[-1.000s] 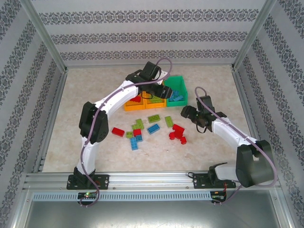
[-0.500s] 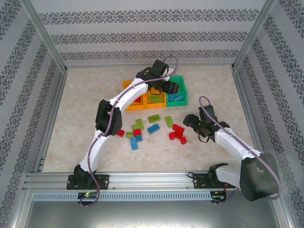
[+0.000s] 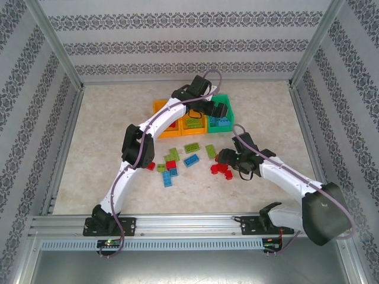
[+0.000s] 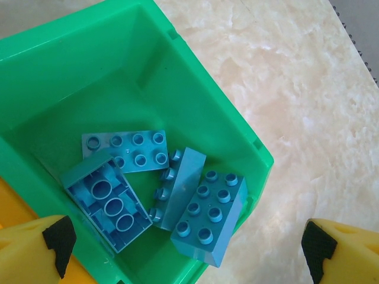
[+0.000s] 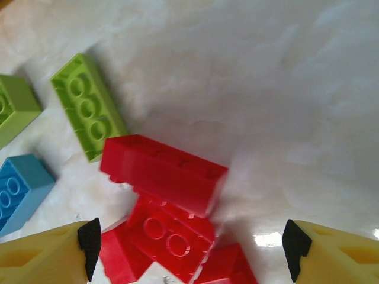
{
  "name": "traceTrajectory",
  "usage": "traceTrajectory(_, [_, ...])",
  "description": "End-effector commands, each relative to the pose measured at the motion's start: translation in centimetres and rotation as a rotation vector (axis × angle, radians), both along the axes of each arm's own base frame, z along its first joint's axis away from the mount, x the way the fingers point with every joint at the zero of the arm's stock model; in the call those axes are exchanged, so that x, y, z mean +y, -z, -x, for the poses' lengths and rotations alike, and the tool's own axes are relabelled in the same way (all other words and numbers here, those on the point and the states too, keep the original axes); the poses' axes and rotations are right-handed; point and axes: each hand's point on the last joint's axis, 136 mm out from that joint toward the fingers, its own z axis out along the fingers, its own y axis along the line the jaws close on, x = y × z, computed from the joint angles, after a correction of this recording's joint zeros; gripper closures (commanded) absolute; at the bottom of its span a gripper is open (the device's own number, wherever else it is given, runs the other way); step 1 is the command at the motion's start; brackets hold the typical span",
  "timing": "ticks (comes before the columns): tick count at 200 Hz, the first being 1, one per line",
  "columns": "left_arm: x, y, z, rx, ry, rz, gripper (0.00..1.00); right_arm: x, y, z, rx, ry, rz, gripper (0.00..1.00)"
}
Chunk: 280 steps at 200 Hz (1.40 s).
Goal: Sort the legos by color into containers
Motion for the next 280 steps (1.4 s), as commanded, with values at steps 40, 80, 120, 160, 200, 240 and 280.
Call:
traceTrajectory(40, [1.5,-5.1,2.1,-0.052,-0.001,-0.014,0.00,0.7,-0.5,-1.0,-0.007,-0.198,0.154,0.18])
traceTrajectory(80, [3.2,-6.3,3.9,-0.065,-0.031,-0.017,0.00,1.6,0.2,-1.3,0.041,-0.288,0.181,0.18])
traceTrajectory(120, [5.3,-6.9,5.5,-0.057,-0.054,-0.008,0.00,2.1,0.9,-1.5,0.077,-0.384,0.260,0.20])
traceTrajectory(160, [8.0,-6.1,6.4,-0.027,-0.102,0.004,0.00,2.0,1.6,-2.0,0.106,-0.424,0.312,0.25])
traceTrajectory(200, [10.2,-5.0,7.3,-0.001,-0.138,-0.019,0.00,1.4,2.5,-1.9,0.140,-0.444,0.356,0.31])
traceTrajectory(240, [11.6,-5.0,7.5,0.002,-0.168,-0.022,0.00,0.4,2.8,-2.1,0.150,-0.414,0.407,0.39])
traceTrajectory(280, [12.0,-4.6,7.5,0.010,-0.176,-0.028,0.00,-0.5,3.0,-2.4,0.154,-0.351,0.412,0.47])
